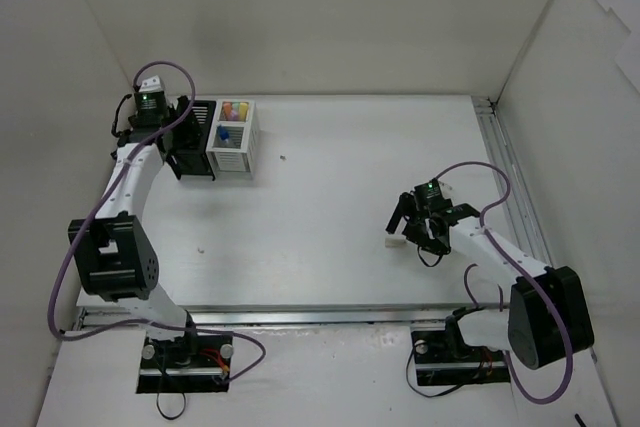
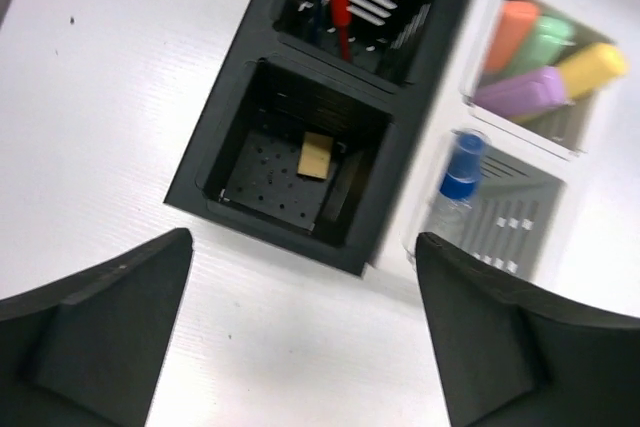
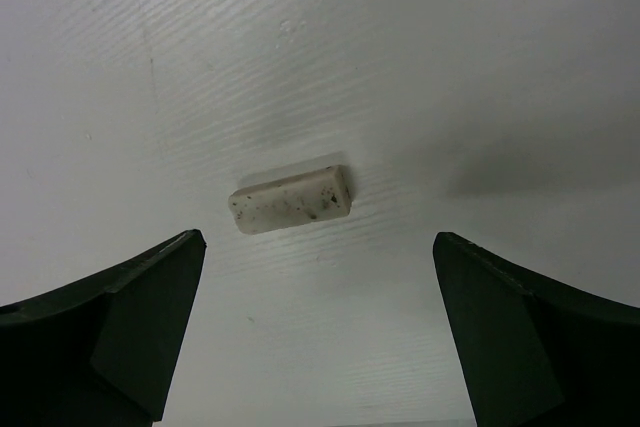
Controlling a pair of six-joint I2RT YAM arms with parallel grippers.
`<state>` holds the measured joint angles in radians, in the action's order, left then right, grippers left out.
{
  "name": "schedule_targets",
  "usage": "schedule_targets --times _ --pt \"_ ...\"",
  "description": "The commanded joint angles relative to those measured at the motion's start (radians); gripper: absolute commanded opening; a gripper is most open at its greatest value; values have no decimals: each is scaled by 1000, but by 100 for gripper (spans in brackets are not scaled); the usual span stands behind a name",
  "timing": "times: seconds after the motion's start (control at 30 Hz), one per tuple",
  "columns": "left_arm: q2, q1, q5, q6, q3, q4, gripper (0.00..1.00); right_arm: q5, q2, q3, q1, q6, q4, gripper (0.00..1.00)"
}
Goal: Sort the stationery into containers
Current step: Pick up the stationery from the center of the board.
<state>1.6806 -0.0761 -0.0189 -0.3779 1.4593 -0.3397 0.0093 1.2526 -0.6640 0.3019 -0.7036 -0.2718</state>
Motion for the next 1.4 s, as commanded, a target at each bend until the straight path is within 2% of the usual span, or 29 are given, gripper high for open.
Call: schedule_targets --times 0.0,0.03,0.13,0.27,0.3,0.43,0.73,0.83,0.87,0.97,1.0,1.2,1.37 --pt "-171 48 -19 23 -49 64 91 15 -3 14 -3 -129 -23 95" --pt "-197 58 -23 27 -77 85 100 12 10 12 -4 -163 -23 95" --pt "-312 79 -38 25 -212 149 100 -34 57 10 -4 -245 -21 90" --pt "-450 99 -81 2 -378 244 100 19 96 9 -4 -359 -18 82" --pt "-464 99 -91 -1 -419 255 100 29 108 -2 -1 -369 -18 77" --pt "-492 108 -113 5 -439 261 100 54 143 -25 -3 -401 -18 67" --pt "-480 108 -136 8 -427 274 100 6 303 -101 -4 -390 -18 45" --pt "-473 108 -160 17 -421 275 100 17 321 -123 -3 -375 -15 30" --pt "-473 108 -174 36 -419 277 100 21 318 -131 0 -363 -15 21" --pt "-467 108 -317 82 -418 298 100 38 301 -164 0 -303 -10 0" --pt "-461 117 -426 117 -416 310 100 41 295 -190 8 -250 -6 0" --pt "-397 208 -730 165 -382 332 100 89 214 -285 88 -65 49 0" --pt "-305 356 -933 143 -355 418 100 -63 159 -280 101 -34 222 0"
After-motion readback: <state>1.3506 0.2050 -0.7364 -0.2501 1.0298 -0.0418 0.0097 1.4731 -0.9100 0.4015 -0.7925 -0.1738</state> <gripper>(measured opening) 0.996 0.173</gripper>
